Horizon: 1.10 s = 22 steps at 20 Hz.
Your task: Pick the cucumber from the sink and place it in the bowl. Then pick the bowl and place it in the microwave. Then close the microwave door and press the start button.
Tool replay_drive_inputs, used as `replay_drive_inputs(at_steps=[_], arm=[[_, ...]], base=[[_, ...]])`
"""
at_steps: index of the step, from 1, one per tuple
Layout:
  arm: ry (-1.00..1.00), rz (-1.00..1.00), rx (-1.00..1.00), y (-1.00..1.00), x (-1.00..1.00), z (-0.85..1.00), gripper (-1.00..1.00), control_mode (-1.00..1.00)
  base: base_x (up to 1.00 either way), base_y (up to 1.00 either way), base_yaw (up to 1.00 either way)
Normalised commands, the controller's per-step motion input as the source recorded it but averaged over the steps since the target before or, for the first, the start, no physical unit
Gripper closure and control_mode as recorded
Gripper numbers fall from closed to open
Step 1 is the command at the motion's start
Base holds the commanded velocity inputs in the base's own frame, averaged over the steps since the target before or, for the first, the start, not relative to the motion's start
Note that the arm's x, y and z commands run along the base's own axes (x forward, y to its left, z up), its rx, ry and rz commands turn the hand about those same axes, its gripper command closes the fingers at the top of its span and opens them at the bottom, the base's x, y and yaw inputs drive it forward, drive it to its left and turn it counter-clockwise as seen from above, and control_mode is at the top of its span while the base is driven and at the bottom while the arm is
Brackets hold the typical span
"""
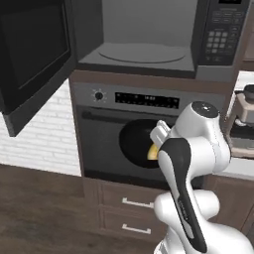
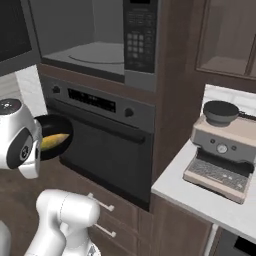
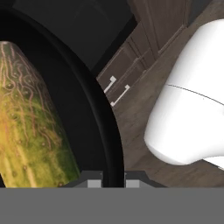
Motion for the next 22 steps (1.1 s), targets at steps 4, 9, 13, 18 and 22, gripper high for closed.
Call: replay_drive_inputs(at_steps=[4,9,13,18,22], arm=[[0.00,0.00,0.00,0.00,0.00,0.00,1.00,1.00],[0.00,0.00,0.00,0.00,0.00,0.00,1.00,1.00],[0.00,0.00,0.00,0.00,0.00,0.00,1.00,1.00],[0.00,0.00,0.00,0.00,0.00,0.00,1.00,1.00],[0.00,0.00,0.00,0.00,0.00,0.00,1.00,1.00]], base=[[0.48,0.50,-0.38],[0.45,0.48,-0.36],[0.42,0.24,-0.35],[0.27,0.13,-0.24],[0.19,0.02,-0.13]])
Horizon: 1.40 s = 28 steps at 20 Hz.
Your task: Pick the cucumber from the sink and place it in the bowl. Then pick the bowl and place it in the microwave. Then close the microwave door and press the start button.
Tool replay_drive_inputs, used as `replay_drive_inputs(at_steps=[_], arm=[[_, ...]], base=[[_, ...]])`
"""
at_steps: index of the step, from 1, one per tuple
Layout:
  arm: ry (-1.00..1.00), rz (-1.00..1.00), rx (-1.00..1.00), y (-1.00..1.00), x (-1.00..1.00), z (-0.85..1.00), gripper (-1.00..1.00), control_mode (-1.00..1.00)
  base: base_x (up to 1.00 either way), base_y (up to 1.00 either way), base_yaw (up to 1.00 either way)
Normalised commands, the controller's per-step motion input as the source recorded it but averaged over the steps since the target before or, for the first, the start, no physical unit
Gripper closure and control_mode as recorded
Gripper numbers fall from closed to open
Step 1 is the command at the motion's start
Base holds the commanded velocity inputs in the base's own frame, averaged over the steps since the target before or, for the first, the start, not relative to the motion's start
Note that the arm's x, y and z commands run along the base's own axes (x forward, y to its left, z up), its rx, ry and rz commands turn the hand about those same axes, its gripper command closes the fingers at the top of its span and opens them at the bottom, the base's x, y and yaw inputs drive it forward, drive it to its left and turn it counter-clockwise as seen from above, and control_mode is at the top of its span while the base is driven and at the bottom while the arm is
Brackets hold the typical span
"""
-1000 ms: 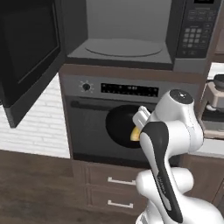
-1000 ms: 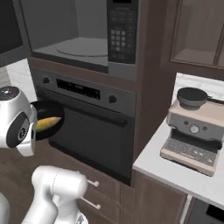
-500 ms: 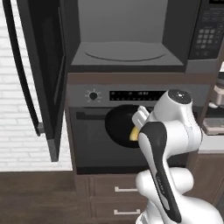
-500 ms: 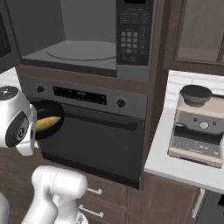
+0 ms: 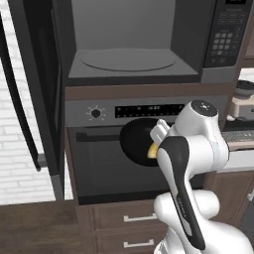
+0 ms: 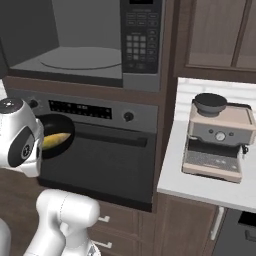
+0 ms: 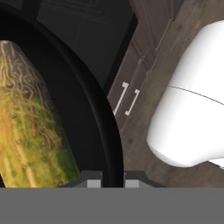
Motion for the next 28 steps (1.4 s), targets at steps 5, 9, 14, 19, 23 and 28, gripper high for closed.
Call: replay_drive_inputs(at_steps=[5,9,14,19,23,28], arm=[[0.00,0.00,0.00,0.00,0.00,0.00,1.00,1.00],[0.00,0.00,0.00,0.00,0.00,0.00,1.00,1.00],[-0.02,0.00,0.03,-0.01,-0.08,0.06,1.00,-1.00],[-0.10,-0.08,0.16,-0.15,-0.26,0.68,1.00,-1.00],[-0.12,-0.16,0.05,0.00,0.04,0.89,1.00,-1.00],[-0.20,-0.17,0.00,0.00,0.13,0.85,1.00,-1.00]], base=[[0.19,0.00,-0.07],[0.01,0.00,-0.01],[-0.08,0.00,0.00],[0.00,0.00,0.00],[0.00,0.00,0.00],[0.00,0.00,0.00]])
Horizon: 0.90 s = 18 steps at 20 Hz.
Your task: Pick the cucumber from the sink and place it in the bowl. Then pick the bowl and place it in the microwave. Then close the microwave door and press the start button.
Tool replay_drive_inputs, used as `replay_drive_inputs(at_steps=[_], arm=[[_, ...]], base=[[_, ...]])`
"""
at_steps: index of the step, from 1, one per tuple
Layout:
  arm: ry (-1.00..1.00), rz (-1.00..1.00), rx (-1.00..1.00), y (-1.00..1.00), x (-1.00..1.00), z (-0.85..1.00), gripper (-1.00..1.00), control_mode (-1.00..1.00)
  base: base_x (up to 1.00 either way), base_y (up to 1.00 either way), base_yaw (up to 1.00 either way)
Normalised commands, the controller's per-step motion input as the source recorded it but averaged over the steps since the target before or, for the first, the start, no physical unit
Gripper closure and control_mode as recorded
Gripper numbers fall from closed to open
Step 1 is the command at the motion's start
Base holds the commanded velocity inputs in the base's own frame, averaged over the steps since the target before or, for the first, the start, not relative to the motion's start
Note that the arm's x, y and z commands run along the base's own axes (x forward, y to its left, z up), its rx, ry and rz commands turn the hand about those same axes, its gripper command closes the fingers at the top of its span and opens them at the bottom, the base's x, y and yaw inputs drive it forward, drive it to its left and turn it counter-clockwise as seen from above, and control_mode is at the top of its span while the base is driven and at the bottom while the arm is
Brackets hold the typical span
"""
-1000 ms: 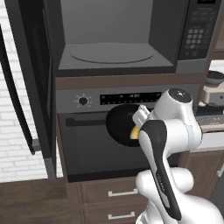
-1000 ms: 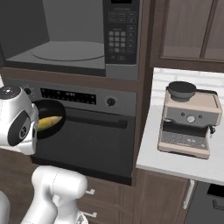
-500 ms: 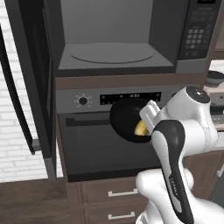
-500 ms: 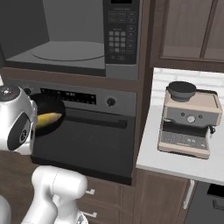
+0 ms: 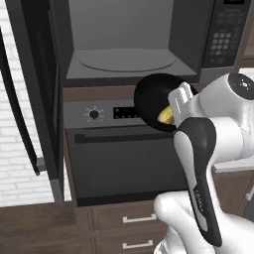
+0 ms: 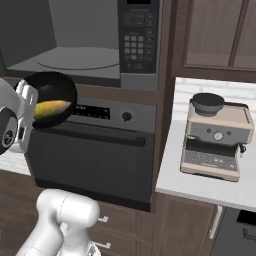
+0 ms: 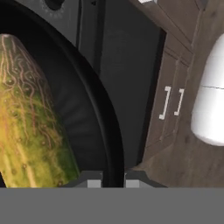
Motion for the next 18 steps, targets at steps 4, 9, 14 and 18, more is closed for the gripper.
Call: replay_drive_inputs(at_steps=[4,9,14,18], arm=[[-0.14,-0.13,0.00,-0.04,0.46,0.66,1.00,-1.00],[-0.01,-0.03,0.01,-0.03,0.70,0.60,1.00,-1.00],[0.04,0.00,0.05,-0.11,0.70,0.39,1.00,-1.00],[0.07,0.00,0.00,-0.03,0.66,0.10,1.00,-1.00]], base=[[0.00,0.00,0.00],[0.00,0.00,0.00],[0.00,0.00,0.00],[0.00,0.00,0.00]])
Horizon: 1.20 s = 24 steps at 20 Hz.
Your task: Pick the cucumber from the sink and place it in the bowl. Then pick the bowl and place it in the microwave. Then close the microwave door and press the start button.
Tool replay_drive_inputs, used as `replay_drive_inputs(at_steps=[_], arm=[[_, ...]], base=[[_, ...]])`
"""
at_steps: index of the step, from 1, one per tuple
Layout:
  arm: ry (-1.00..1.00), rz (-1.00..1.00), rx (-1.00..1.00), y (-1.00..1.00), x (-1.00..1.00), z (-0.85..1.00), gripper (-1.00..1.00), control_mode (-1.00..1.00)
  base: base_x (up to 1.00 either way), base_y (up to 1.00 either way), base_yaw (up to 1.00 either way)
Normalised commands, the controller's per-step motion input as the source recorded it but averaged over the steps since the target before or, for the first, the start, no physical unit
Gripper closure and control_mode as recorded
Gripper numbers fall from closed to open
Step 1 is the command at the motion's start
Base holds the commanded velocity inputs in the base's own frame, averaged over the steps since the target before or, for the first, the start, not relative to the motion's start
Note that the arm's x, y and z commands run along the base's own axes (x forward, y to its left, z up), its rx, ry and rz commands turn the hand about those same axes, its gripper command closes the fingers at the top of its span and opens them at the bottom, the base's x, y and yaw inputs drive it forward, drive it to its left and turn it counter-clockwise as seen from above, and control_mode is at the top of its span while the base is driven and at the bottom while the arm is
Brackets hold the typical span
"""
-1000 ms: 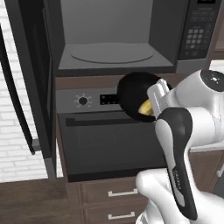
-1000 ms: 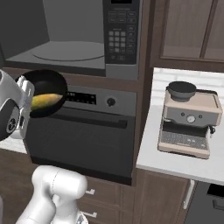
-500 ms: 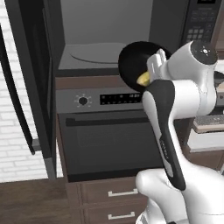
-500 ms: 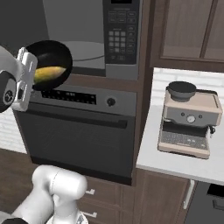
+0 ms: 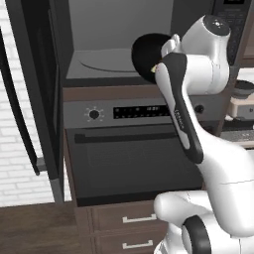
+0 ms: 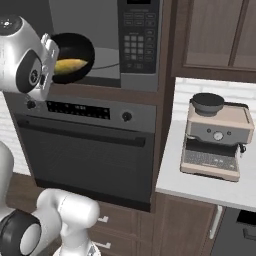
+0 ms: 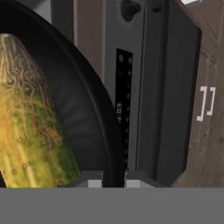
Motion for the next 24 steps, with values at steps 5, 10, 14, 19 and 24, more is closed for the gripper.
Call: replay_drive_inputs(at_steps=[5,10,14,19,24], arm=[[0.01,0.00,0.00,0.00,0.68,0.01,1.00,-1.00],[0.00,0.00,0.00,0.00,0.73,0.08,1.00,-1.00],[0.00,0.00,0.00,0.00,0.67,0.00,1.00,-1.00],[0.03,0.00,0.00,0.00,0.66,0.00,1.00,-1.00],[0.02,0.01,0.00,0.00,0.27,-0.06,1.00,-1.00]], base=[[0.00,0.00,0.00],[0.00,0.00,0.00],[0.00,0.00,0.00],[0.00,0.00,0.00],[0.00,0.00,0.00]])
